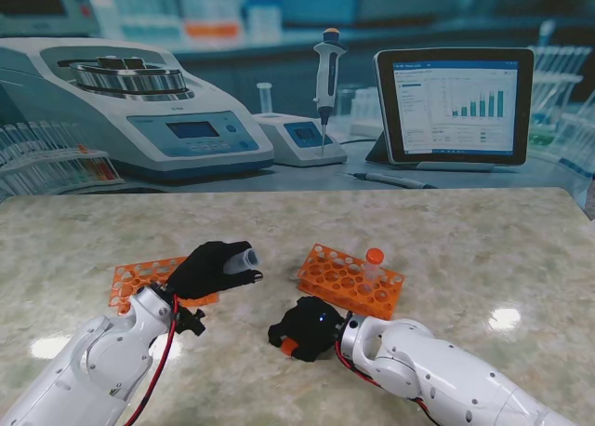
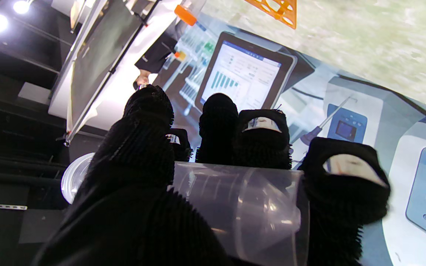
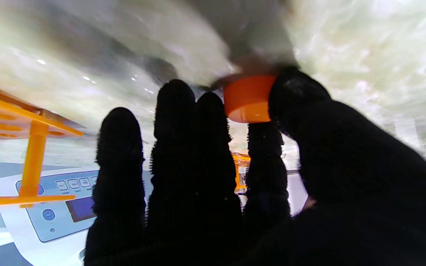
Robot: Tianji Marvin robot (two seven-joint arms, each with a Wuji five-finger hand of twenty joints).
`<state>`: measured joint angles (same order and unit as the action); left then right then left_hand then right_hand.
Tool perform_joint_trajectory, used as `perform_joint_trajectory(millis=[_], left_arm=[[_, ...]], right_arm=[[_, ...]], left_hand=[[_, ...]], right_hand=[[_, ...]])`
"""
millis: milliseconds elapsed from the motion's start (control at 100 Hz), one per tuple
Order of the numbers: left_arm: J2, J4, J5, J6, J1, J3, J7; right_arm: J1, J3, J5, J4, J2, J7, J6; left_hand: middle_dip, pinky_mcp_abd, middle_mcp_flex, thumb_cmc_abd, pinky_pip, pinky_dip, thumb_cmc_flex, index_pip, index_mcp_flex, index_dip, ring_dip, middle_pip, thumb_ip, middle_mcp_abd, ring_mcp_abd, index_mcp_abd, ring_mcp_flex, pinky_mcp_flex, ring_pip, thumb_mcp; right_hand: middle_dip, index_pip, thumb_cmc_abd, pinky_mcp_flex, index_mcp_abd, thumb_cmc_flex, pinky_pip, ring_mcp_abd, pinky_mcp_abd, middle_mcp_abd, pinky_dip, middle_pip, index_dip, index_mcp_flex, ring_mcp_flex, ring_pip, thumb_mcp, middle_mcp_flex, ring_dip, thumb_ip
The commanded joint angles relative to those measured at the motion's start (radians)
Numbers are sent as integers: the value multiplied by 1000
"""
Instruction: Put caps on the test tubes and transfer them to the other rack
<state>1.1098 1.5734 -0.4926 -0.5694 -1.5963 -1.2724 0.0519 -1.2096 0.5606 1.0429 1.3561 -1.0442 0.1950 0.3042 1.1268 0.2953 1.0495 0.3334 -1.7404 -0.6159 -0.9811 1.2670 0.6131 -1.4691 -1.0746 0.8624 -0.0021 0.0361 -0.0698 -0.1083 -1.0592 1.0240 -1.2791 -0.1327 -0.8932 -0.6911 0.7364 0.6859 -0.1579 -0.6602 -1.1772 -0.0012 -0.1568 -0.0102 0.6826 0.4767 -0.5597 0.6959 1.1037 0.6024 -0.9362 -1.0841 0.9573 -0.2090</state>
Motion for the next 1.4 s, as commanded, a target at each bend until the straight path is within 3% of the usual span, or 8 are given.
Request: perform_joint_trajectory(millis=[0,810,1390], left_arm=[[-1,3,-1,3,-1,1,-4],[-1,2,0,5,0,1,-4],[-1,3,-1,3,-2,-2,-2]], right_arm=[[-14,-13,2,-34,2,-12,4],[-19,4,-8,-33,-4,12,42],[-34,40,-14,-9,-10,13,51]], left_hand=[[-12,-36,8,-48,-102,28,-9,78,14,-53,13,-6,-10,-32,16,-62,-13,21,10,5],[-13,-35,8,-49,-102,28,-7,78,14,-53,13,-7,-10,-31,16,-63,-13,21,10,5],[-13,-35,8,-50,-101,29,-7,78,14,-52,14,-6,-10,-32,16,-64,-13,20,11,6]], right_hand=[[28,-116,13,19,-86,-143,-21,1,30,42,-11,-29,-2,94,38,26,-78,-46,18,23],[27,-53,-25,74,-86,-232,-30,4,29,56,-20,4,-55,222,98,56,-185,-122,5,45],[26,-17,-28,83,-82,-244,-32,6,24,62,-22,18,-106,253,110,66,-199,-137,-3,51]])
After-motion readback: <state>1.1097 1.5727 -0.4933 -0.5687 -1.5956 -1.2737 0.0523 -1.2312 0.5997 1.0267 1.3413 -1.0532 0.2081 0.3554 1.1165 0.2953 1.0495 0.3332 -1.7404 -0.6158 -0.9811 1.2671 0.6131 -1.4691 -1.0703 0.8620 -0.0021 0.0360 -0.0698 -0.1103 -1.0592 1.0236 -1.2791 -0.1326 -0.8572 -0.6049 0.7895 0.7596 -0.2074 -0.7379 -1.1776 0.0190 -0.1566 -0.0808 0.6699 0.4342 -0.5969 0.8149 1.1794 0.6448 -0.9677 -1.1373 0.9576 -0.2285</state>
